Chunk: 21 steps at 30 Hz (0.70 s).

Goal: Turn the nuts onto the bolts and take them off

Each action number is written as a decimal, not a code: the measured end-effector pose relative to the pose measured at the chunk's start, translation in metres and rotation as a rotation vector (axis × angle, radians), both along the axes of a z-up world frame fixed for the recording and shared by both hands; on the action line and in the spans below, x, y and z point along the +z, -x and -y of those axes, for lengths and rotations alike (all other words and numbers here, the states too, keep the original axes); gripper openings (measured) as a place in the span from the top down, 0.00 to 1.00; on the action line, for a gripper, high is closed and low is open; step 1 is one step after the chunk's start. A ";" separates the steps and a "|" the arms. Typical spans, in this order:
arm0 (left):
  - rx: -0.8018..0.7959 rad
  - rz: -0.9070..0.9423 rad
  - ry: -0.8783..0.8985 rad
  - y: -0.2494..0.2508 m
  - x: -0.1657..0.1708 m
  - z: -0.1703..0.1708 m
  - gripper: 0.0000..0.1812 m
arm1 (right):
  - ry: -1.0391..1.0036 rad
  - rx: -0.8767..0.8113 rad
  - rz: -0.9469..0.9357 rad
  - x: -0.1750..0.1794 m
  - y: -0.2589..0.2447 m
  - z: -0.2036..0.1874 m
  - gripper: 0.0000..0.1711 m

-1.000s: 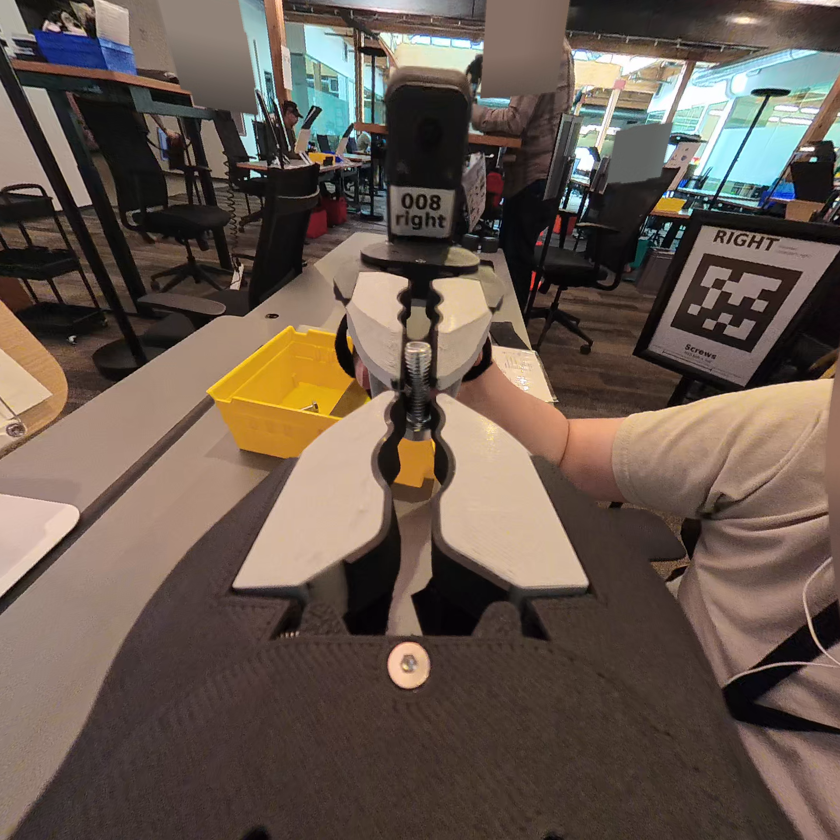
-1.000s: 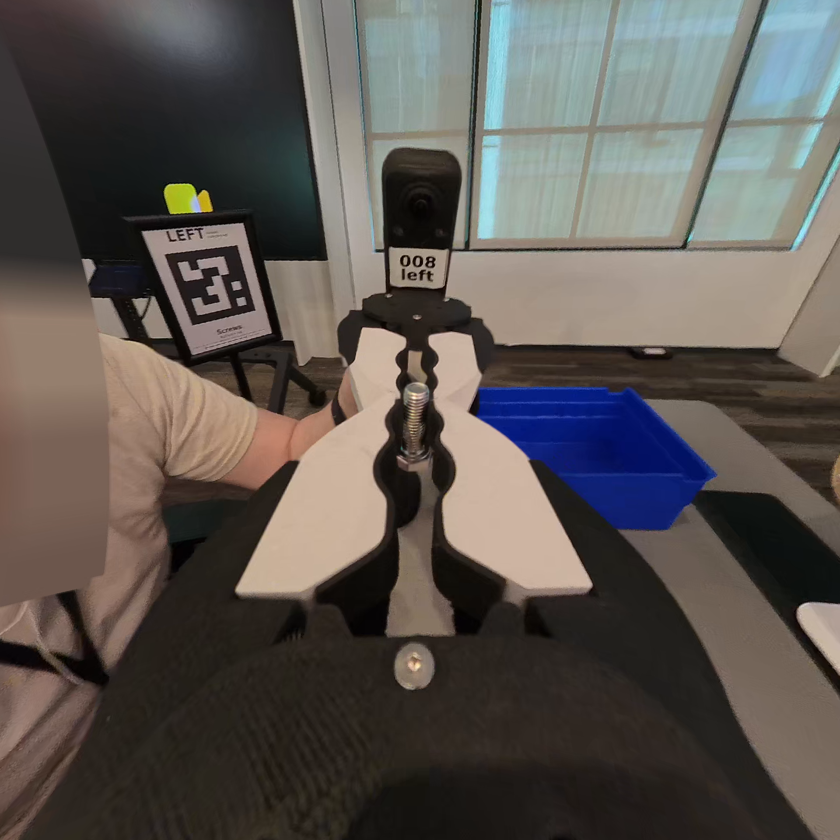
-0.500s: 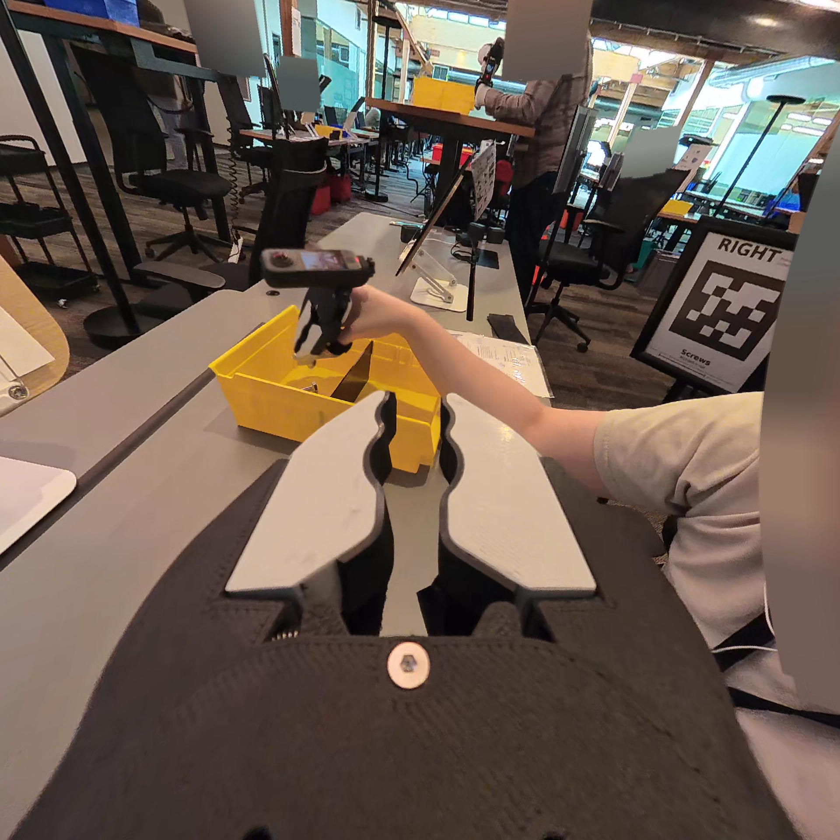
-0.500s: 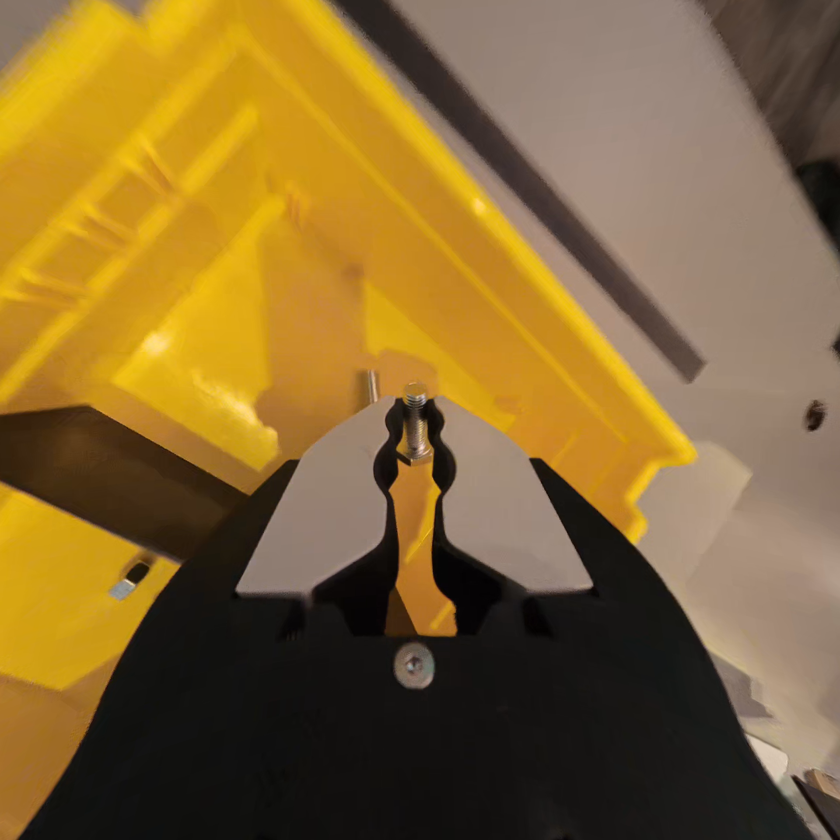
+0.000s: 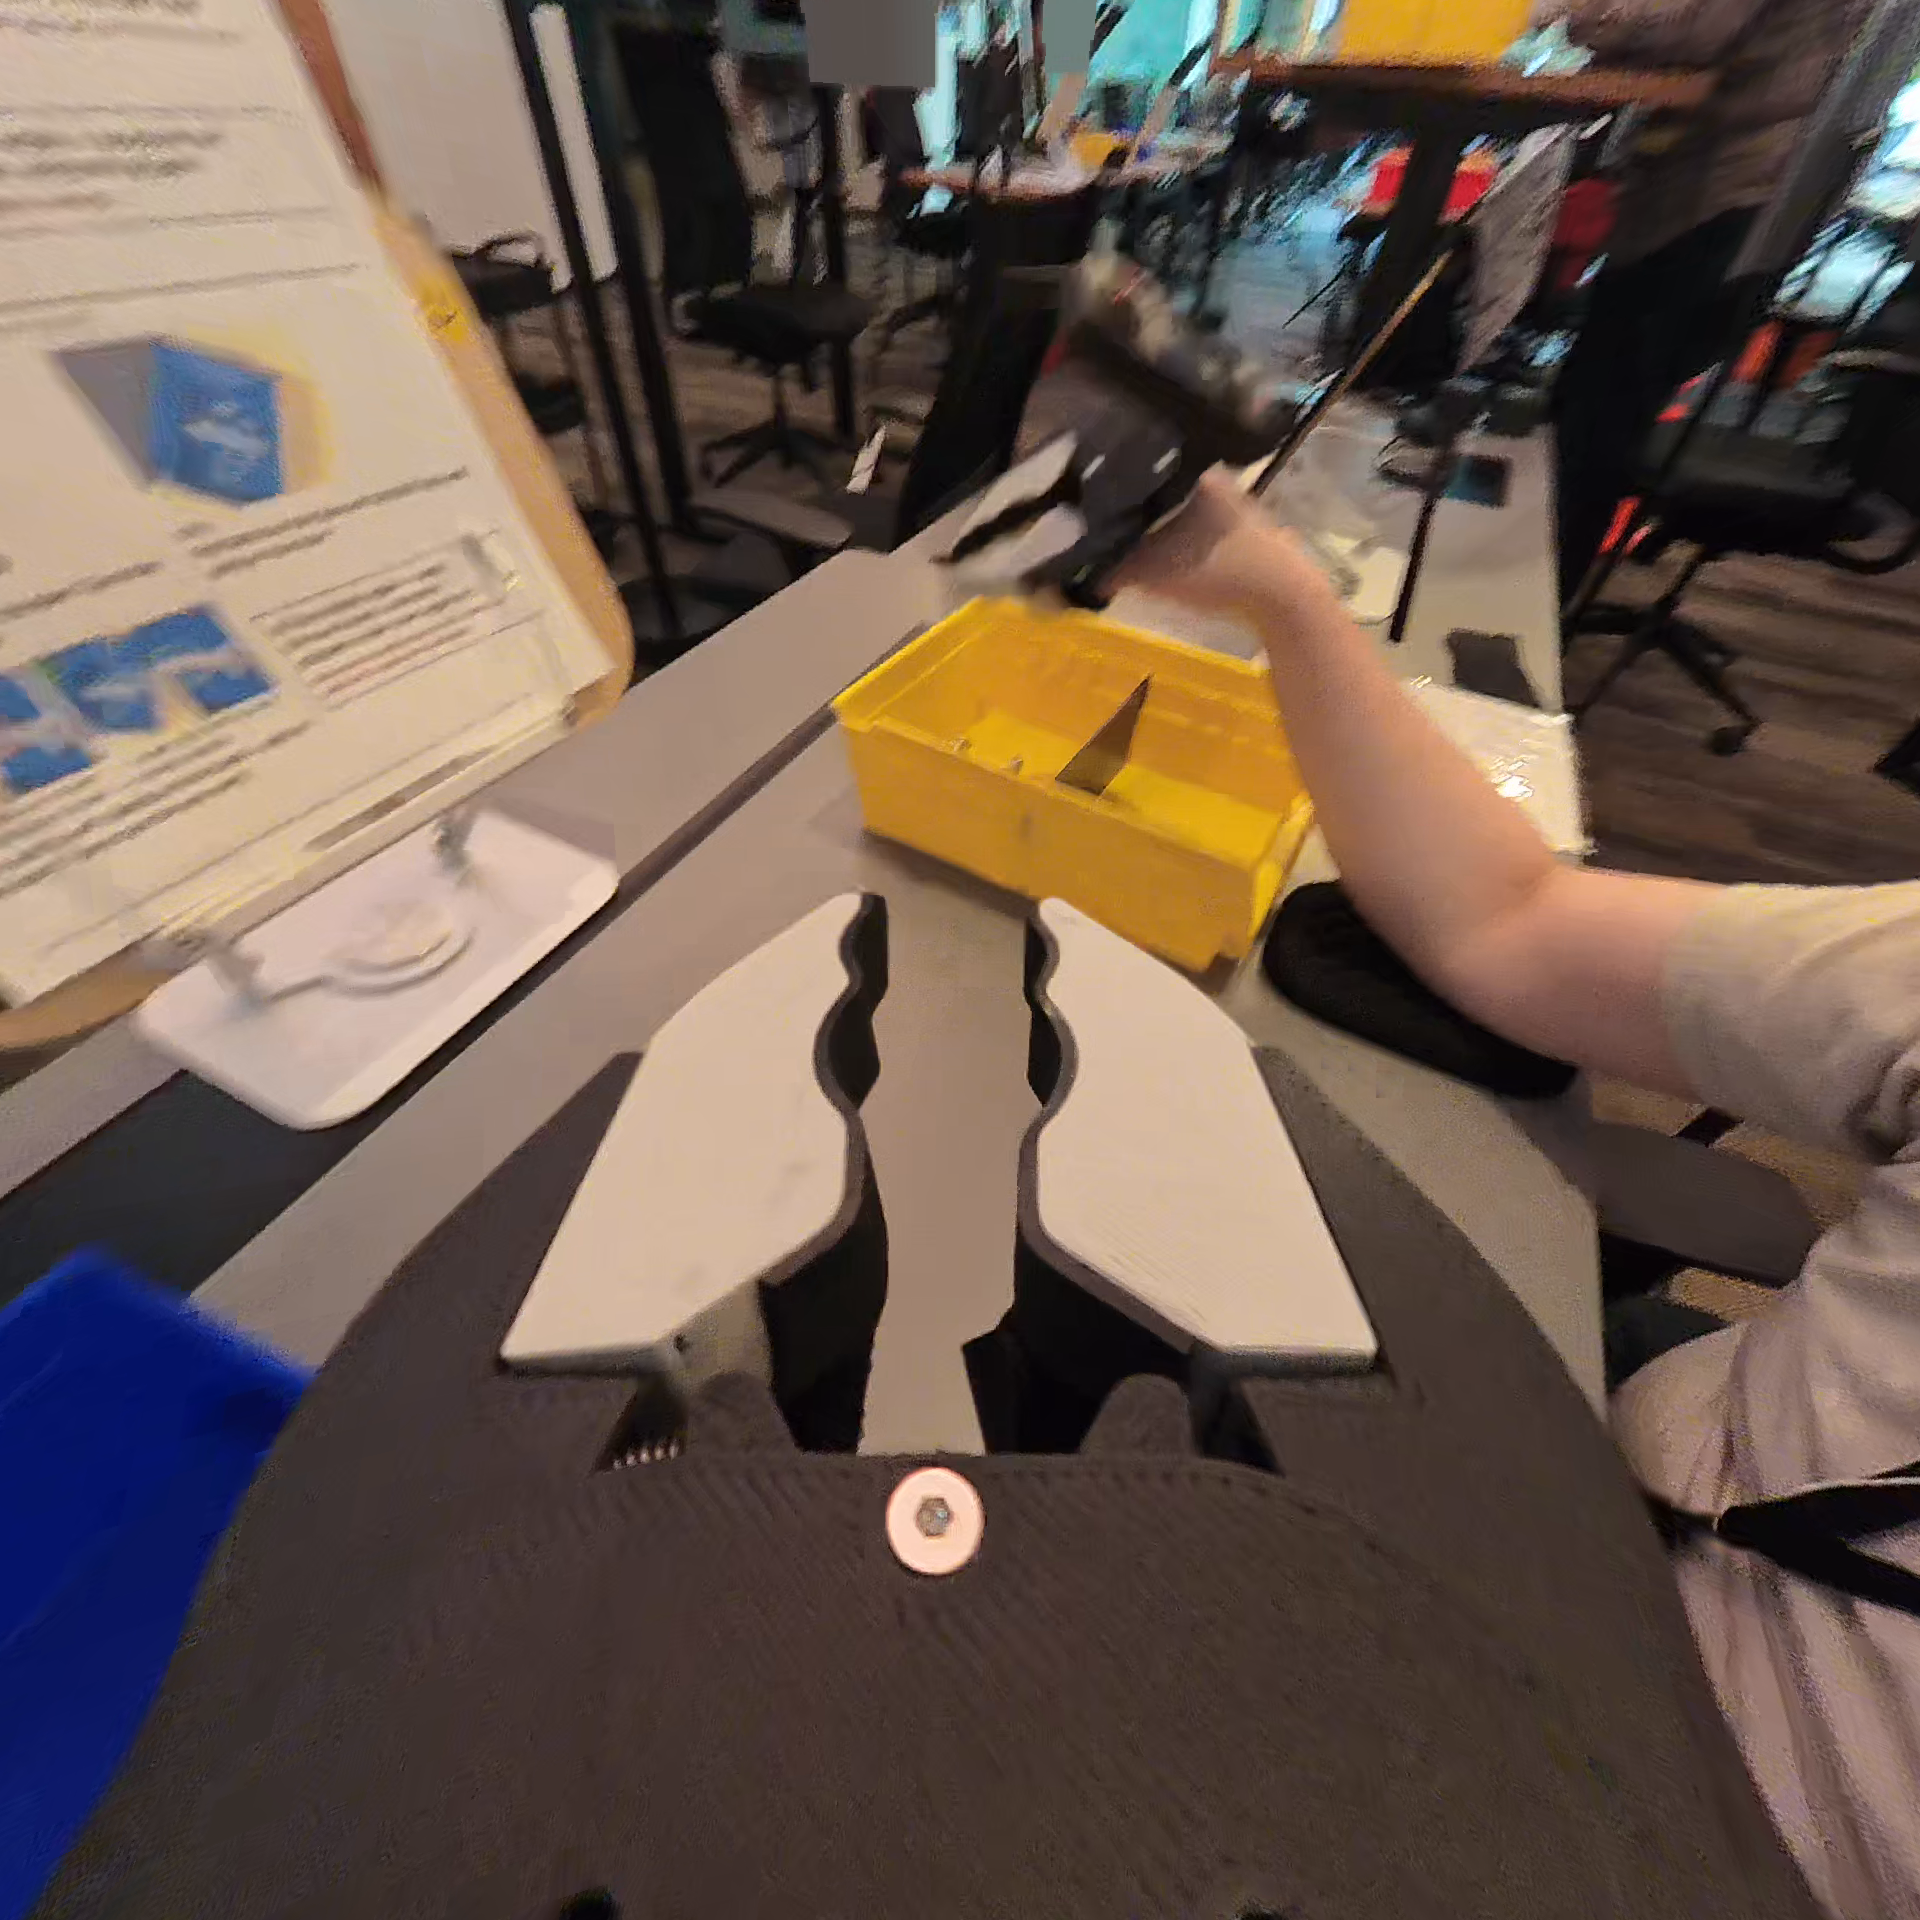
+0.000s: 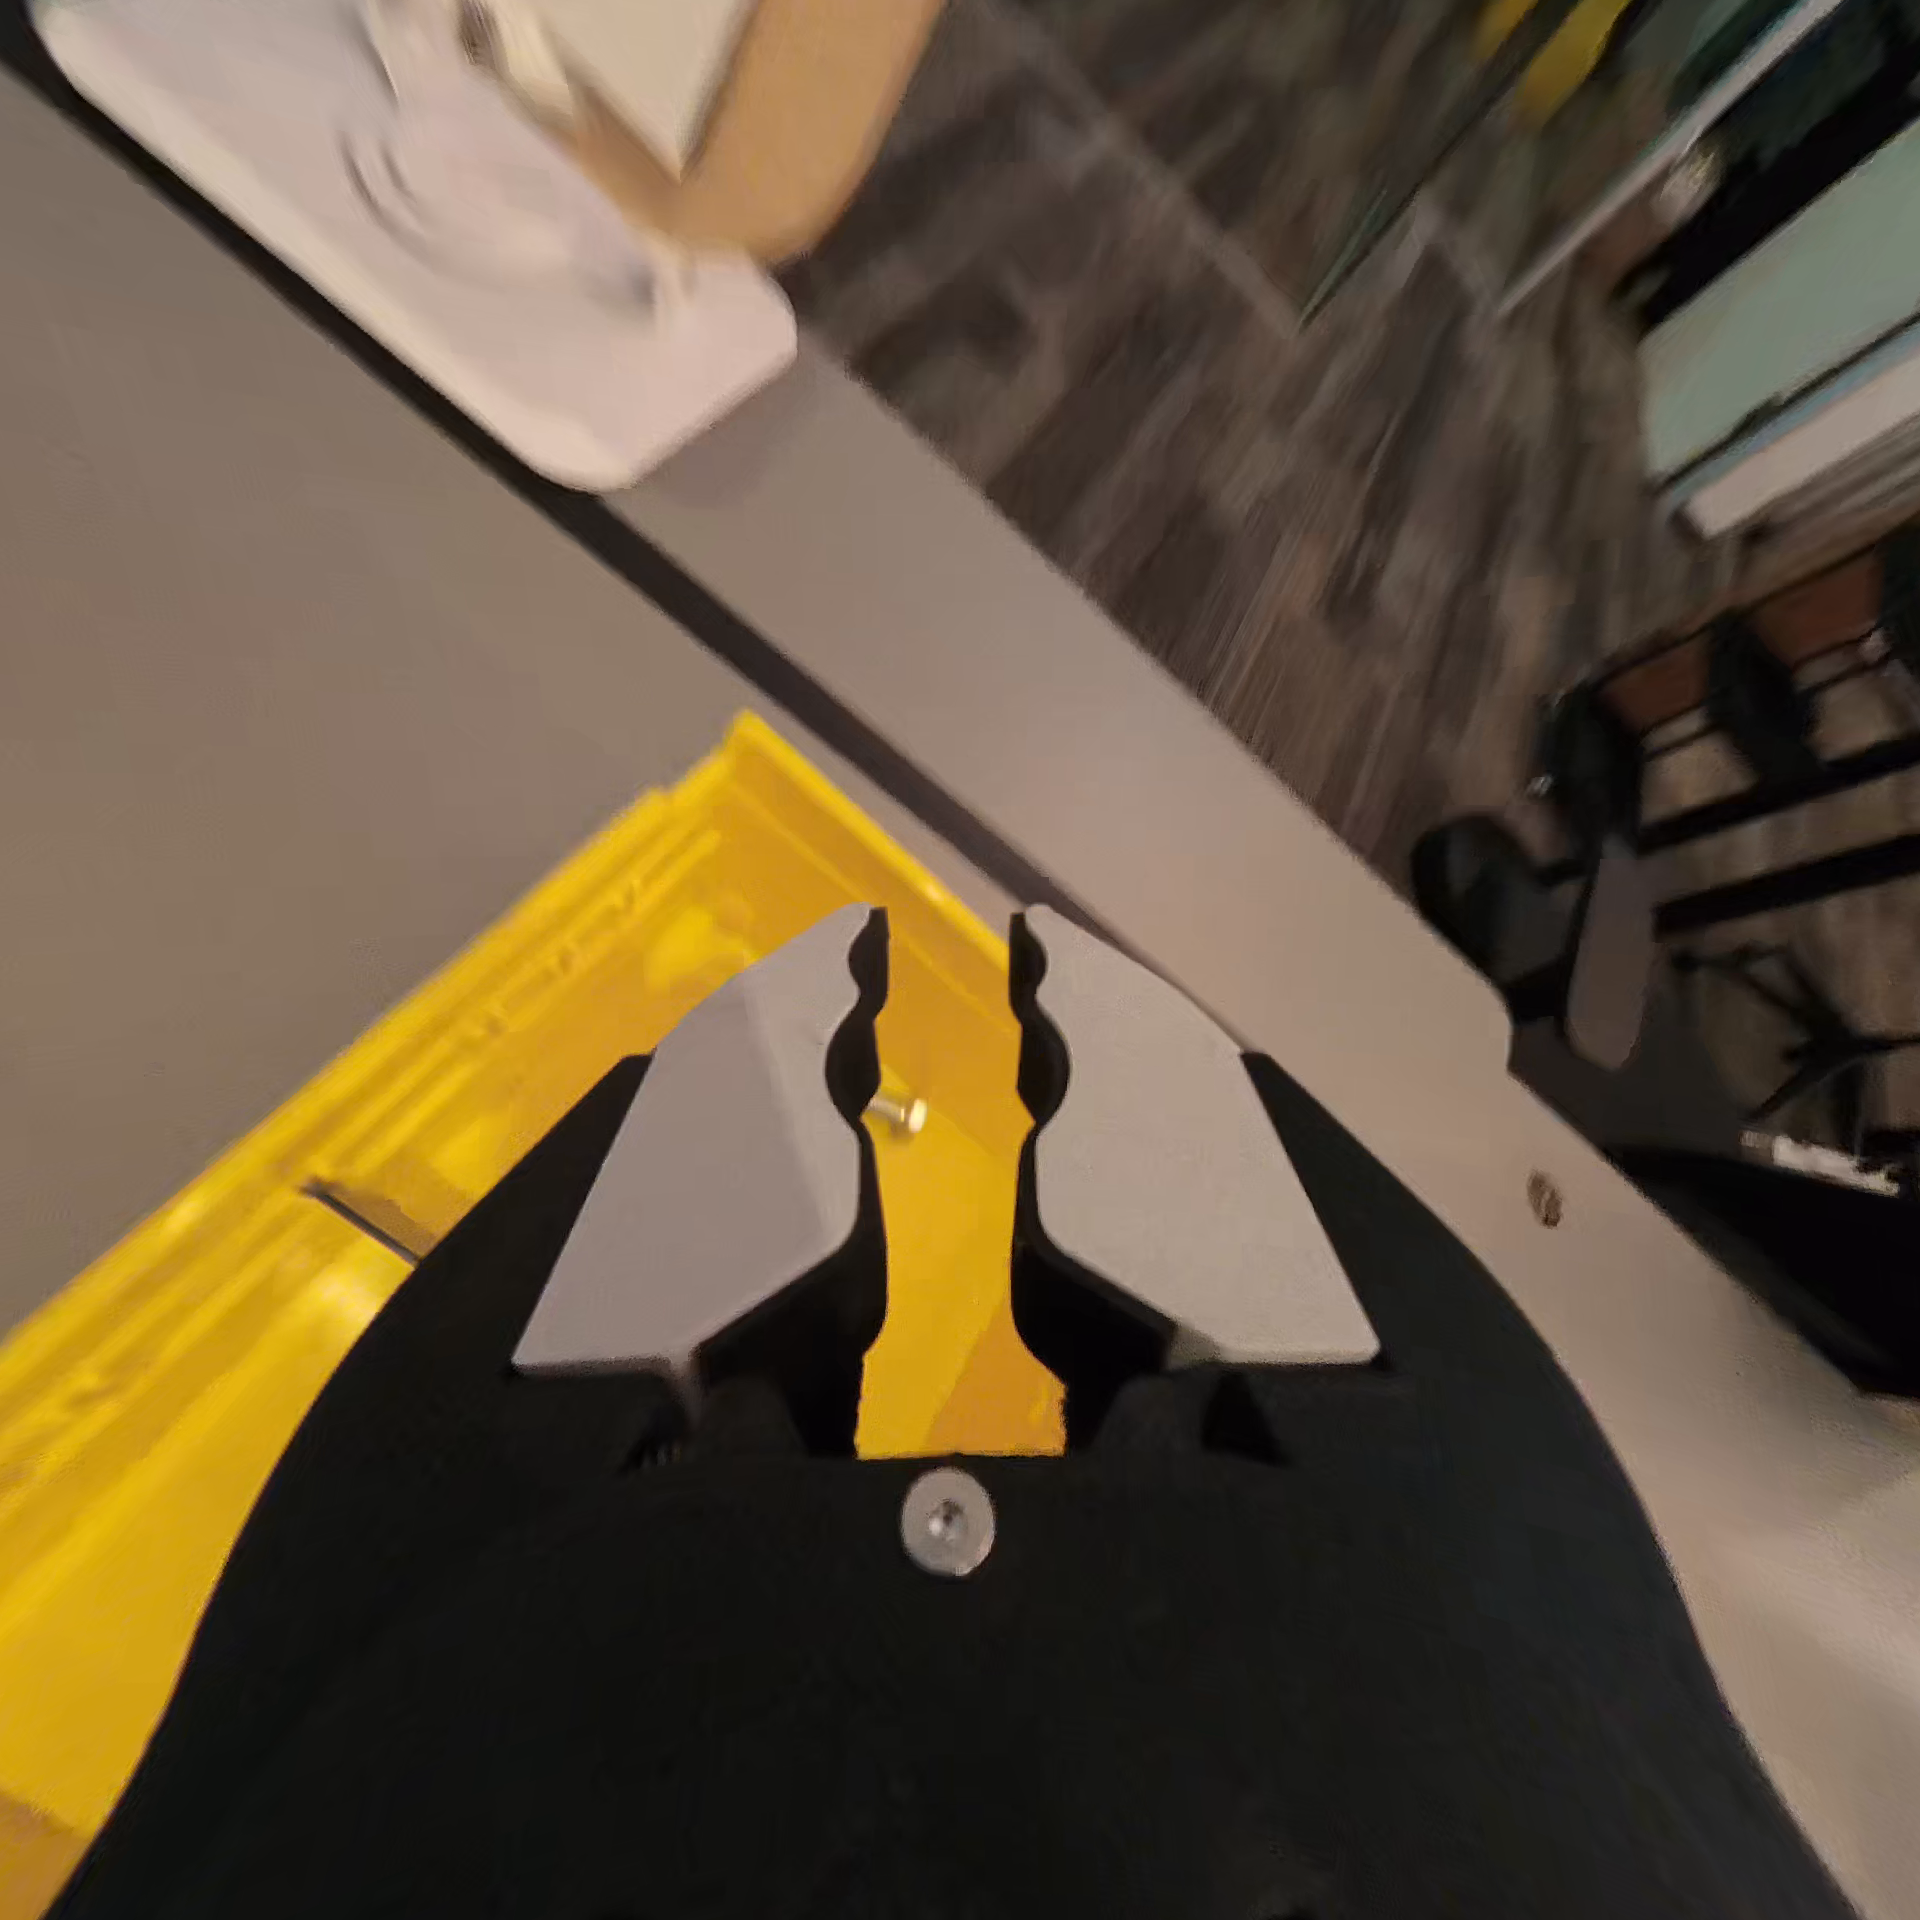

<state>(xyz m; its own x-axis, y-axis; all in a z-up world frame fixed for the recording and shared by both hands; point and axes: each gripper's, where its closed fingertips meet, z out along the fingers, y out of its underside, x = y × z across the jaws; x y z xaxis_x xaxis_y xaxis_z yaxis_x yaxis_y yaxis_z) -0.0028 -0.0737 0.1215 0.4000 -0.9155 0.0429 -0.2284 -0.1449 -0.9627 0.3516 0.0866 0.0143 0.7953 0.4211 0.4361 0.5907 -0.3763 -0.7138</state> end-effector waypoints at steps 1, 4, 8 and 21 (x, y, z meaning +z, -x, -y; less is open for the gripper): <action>0.047 -0.049 0.005 0.012 -0.006 -0.006 0.86 | -0.049 0.022 -0.016 0.014 0.010 0.003 0.87; 0.242 -0.278 0.017 0.061 -0.036 -0.032 0.83 | -0.123 0.081 -0.032 0.038 0.035 0.011 0.87; 0.430 -0.596 0.208 0.137 -0.104 -0.057 0.76 | -0.100 0.103 0.028 0.036 0.050 0.017 0.87; 0.712 -0.568 0.707 0.204 -0.240 -0.135 0.77 | -0.016 0.116 0.124 0.016 0.059 0.017 0.87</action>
<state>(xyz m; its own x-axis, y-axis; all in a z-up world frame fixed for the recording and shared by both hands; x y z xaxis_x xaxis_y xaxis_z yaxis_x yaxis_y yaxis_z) -0.2070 0.0610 -0.1187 0.9423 -0.3181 0.1046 -0.2531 -0.8812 -0.3993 0.2931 0.0695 0.0299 0.6814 0.4991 0.5354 0.7135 -0.2899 -0.6379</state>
